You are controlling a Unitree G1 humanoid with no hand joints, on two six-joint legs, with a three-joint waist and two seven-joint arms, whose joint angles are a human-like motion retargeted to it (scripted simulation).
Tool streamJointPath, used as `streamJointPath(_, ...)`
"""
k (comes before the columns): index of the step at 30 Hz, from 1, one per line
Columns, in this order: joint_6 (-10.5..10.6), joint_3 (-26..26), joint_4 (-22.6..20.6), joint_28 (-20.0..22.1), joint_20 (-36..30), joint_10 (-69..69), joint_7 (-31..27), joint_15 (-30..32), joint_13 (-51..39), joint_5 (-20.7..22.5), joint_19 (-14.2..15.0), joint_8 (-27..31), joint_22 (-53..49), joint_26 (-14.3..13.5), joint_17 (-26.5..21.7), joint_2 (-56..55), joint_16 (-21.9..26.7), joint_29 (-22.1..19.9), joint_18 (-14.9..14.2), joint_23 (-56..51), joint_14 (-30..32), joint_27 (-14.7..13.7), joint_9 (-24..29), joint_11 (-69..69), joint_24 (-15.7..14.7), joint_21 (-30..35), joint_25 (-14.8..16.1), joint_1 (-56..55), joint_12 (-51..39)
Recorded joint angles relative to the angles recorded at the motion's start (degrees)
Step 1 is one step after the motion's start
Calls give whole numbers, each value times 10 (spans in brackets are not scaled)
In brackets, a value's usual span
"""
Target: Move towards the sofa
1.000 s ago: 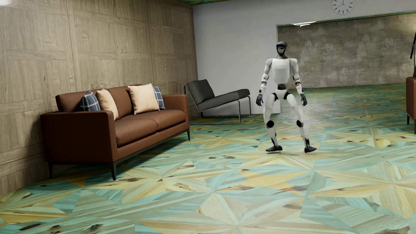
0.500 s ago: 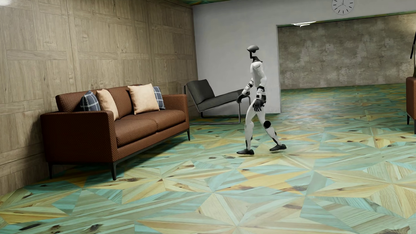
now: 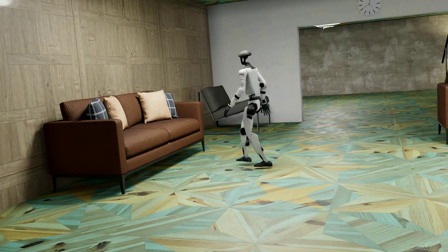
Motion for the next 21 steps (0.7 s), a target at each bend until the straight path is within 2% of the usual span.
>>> streamJointPath(1, 0, -6, -7, 5, -10, -10, -10, 28, 6, 12, 22, -7, -12, -10, 21, 20, -7, 12, -10, 1, -10, 5, -6, -119, -6, -5, -11, 16, -10)
streamJointPath(2, 0, -10, -9, 9, -19, -17, -22, 74, 3, 14, -85, -31, -27, -22, 38, 43, -12, 37, -21, 9, -14, 11, -11, -166, -14, 1, -22, 33, -12)
streamJointPath(3, 2, -12, -1, 13, -31, 2, -41, 71, -9, 15, -146, -44, -42, -34, 51, 54, -14, 67, -37, 27, -9, 14, -13, -158, -21, 17, -37, 41, -10)
streamJointPath(4, 8, -14, 16, 23, -31, 61, -54, 44, -35, 18, -140, -48, -58, -45, 54, 63, -17, 99, -50, 52, 13, 16, -12, -138, -33, 41, -59, 29, 3)
streamJointPath(5, 14, -13, 36, 33, -19, 146, -64, 13, -67, 19, -130, -44, -68, -46, 48, 69, -28, 118, -65, 77, 70, 27, -9, -103, -51, 64, -84, 6, 30)
streamJointPath(6, 19, -9, 50, 32, -18, 246, -91, -15, -96, 17, -126, -48, -66, -42, 40, 79, -35, 139, -91, 89, 154, 33, -6, -75, -58, 87, -110, -35, 53)
streamJointPath(7, 22, -2, 56, 1, -31, 349, -128, -38, -121, 14, -124, -60, -57, -34, 30, 98, -30, 144, -85, 81, 215, 30, -4, -65, -49, 102, -133, -85, 62)
streamJointPath(8, 26, 7, 65, -41, -45, 441, -162, -57, -143, 17, -121, -73, -46, -26, 21, 120, -15, 132, -77, 63, 245, 18, -2, -62, -27, 104, -144, -135, 63)
streamJointPath(9, 32, 16, 86, -54, -39, 506, -174, -77, -169, 24, -116, -76, -39, -18, 9, 142, -4, 93, -70, 47, 231, 11, 1, -56, -15, 94, -146, -177, 70)
streamJointPath(10, 39, 25, 106, -34, -11, 540, -177, -95, -200, 33, -110, -74, -31, -8, -3, 164, -1, 45, -54, 41, 219, 2, 3, -50, -16, 79, -137, -213, 86)
streamJointPath(11, 44, 34, 118, -1, 31, 538, -176, -109, -237, 41, -105, -66, -26, 6, -17, 187, -7, 7, -46, 45, 219, 2, 4, -51, -32, 72, -131, -243, 108)
streamJointPath(13, 50, 49, 127, 41, 102, 448, -166, -131, -324, 58, -96, -48, -24, 24, -53, 230, -13, -1, -67, 59, 185, 8, 4, -64, -76, 79, -136, -285, 153)
streamJointPath(15, 55, 61, 142, 26, 114, 261, -121, -155, -397, 73, -81, -21, -17, 30, -79, 265, 10, 6, -48, 39, 182, -5, 1, -78, -75, 87, -141, -287, 196)
streamJointPath(16, 57, 65, 139, 16, 119, 142, -100, -164, -424, 79, -76, -5, -15, 32, -87, 280, 18, -3, -37, 19, 205, -16, -2, -86, -73, 87, -137, -277, 219)
streamJointPath(17, 58, 68, 134, 12, 129, 25, -85, -173, -447, 84, -71, 12, -13, 38, -91, 293, 22, -14, -49, -1, 235, -35, -6, -96, -74, 88, -129, -262, 242)
streamJointPath(18, 59, 70, 129, 15, 139, -52, -79, -183, -464, 86, -66, 29, -8, 46, -95, 305, 18, -25, -40, -18, 271, -48, -10, -102, -75, 92, -122, -242, 264)
streamJointPath(19, 59, 69, 131, 14, 145, -53, -63, -192, -474, 83, -58, 44, 1, 49, -97, 313, 9, -33, -3, -35, 273, -58, -12, -95, -76, 98, -118, -230, 284)
streamJointPath(20, 56, 69, 131, 10, 142, -34, -49, -201, -475, 72, -52, 54, 17, 57, -97, 313, 0, -38, 9, -53, 256, -63, -10, -70, -71, 96, -112, -222, 295)
streamJointPath(21, 50, 69, 129, 0, 130, -12, -42, -196, -461, 58, -46, 54, 35, 67, -89, 307, -4, -50, 5, -73, 236, -60, -7, -31, -56, 81, -101, -216, 296)
